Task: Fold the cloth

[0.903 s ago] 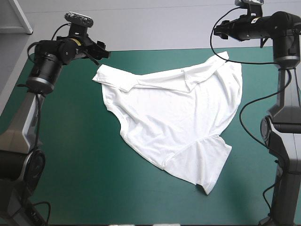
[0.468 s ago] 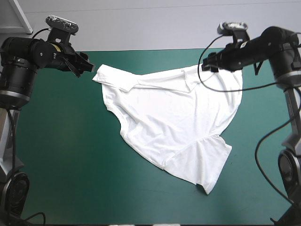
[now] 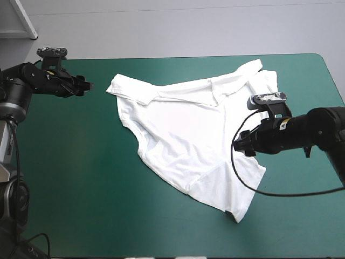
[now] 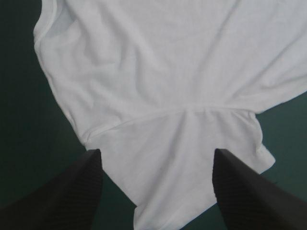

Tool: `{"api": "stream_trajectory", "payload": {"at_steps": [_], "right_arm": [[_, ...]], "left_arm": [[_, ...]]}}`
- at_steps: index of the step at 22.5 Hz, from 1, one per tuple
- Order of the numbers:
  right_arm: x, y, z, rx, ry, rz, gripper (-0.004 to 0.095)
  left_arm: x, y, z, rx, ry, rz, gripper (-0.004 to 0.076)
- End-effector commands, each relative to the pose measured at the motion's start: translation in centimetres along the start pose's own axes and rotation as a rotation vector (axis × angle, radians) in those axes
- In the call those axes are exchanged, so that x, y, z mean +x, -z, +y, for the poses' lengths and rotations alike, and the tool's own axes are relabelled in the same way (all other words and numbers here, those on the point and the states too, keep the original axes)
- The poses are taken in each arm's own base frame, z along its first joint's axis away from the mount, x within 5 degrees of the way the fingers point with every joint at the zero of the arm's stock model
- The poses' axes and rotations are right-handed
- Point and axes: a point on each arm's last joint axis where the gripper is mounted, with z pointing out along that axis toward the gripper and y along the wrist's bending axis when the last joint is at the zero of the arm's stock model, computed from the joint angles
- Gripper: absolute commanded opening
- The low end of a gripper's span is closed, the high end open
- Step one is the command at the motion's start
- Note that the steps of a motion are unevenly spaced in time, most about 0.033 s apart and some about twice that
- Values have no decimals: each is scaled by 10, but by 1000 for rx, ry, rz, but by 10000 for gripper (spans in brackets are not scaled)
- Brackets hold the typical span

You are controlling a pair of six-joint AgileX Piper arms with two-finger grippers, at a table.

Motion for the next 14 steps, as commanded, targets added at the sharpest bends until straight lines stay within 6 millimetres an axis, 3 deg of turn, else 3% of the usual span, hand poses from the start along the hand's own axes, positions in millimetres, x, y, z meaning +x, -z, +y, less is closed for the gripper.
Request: {"api": "stream_trajectory", "payload": {"at_steps": [1,3,4,9,14], "right_arm": [[7,12,15,-26,18,-62,611],[13,8,22,-32,36,-26,611],[17,3,28,-22,65,-3,611],[25,-1,49,-15,137,37,611],[31,2,56,-25,135,53,611]], "left_arm": [[-11,-11,-5,100,46,-94,465],[-6,-35,-9,132,38,-48,465],[-1,-57,-14,153,38,-9,465],[9,-107,-34,173,-10,30,465],[20,-138,-48,188,-29,76,465]]}}
